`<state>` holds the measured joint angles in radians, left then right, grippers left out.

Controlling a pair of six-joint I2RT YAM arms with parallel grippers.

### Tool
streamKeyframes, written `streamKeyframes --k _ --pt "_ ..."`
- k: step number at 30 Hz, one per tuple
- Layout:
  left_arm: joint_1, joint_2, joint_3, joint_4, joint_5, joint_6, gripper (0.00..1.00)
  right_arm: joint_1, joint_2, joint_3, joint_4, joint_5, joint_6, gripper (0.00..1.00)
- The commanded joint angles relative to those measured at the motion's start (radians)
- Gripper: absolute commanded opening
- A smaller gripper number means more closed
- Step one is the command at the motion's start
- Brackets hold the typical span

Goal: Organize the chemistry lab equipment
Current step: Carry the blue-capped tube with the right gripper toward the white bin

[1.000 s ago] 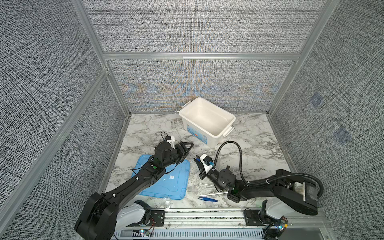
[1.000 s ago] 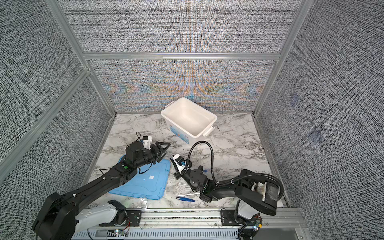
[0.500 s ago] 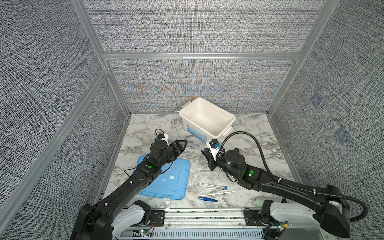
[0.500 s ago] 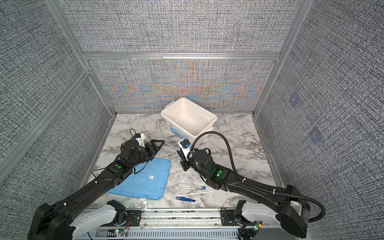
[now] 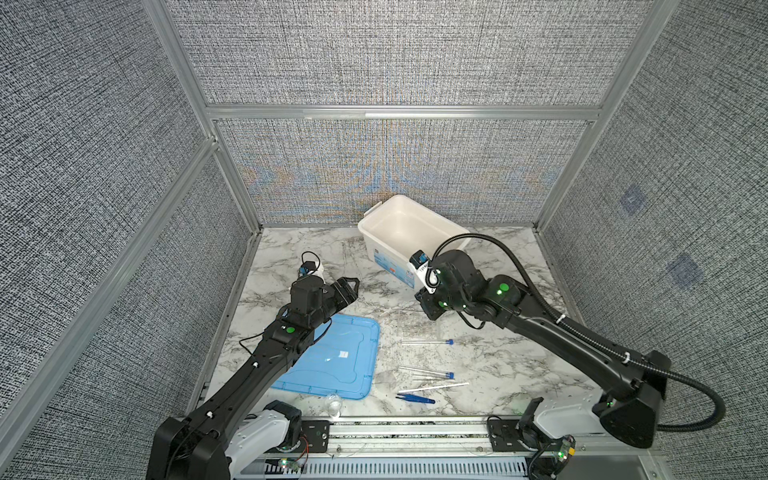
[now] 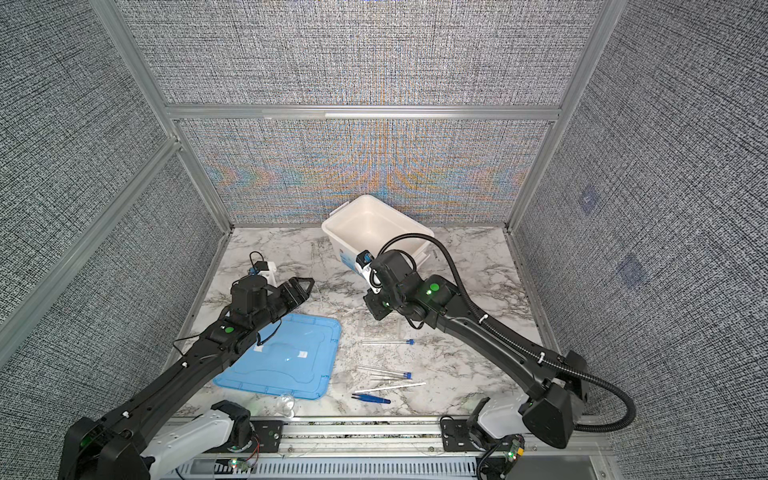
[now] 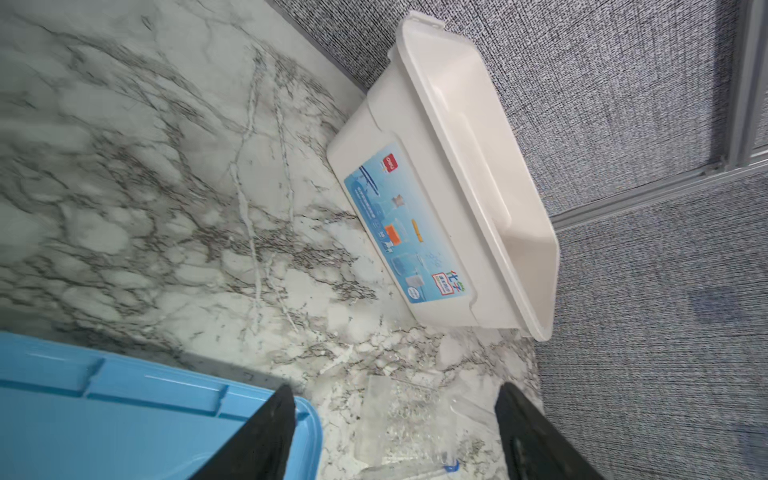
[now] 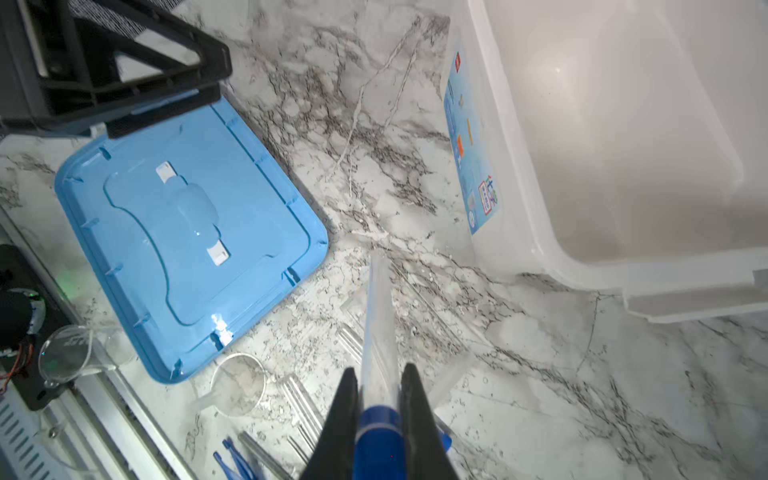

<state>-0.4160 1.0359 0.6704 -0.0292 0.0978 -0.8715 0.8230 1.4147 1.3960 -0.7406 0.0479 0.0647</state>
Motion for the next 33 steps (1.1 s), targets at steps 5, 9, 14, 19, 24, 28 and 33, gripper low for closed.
streamKeyframes --k 5,9,14,19,24,28,33 --pt "0.002 0.006 -0.047 0.038 -0.125 0.299 0.79 -0.007 0.144 0.165 -0.281 -0.028 -0.046 0.10" --pt "0.002 0.035 -0.067 0.075 -0.162 0.384 0.79 -0.015 0.216 0.235 -0.323 -0.008 -0.039 0.10" --pt "0.003 0.064 -0.121 0.155 -0.180 0.452 0.79 -0.021 0.278 0.300 -0.332 -0.019 -0.037 0.10" --pt "0.002 0.108 -0.169 0.244 -0.140 0.486 0.79 -0.036 0.341 0.363 -0.351 -0.042 -0.034 0.10" --pt "0.002 0.150 -0.189 0.302 -0.107 0.527 0.79 -0.052 0.406 0.433 -0.390 -0.051 -0.034 0.09" --pt "0.002 0.167 -0.205 0.353 -0.077 0.531 0.79 -0.062 0.446 0.482 -0.418 -0.055 -0.036 0.09" --pt "0.002 0.185 -0.219 0.392 -0.061 0.532 0.79 -0.071 0.479 0.511 -0.436 -0.068 -0.042 0.09"
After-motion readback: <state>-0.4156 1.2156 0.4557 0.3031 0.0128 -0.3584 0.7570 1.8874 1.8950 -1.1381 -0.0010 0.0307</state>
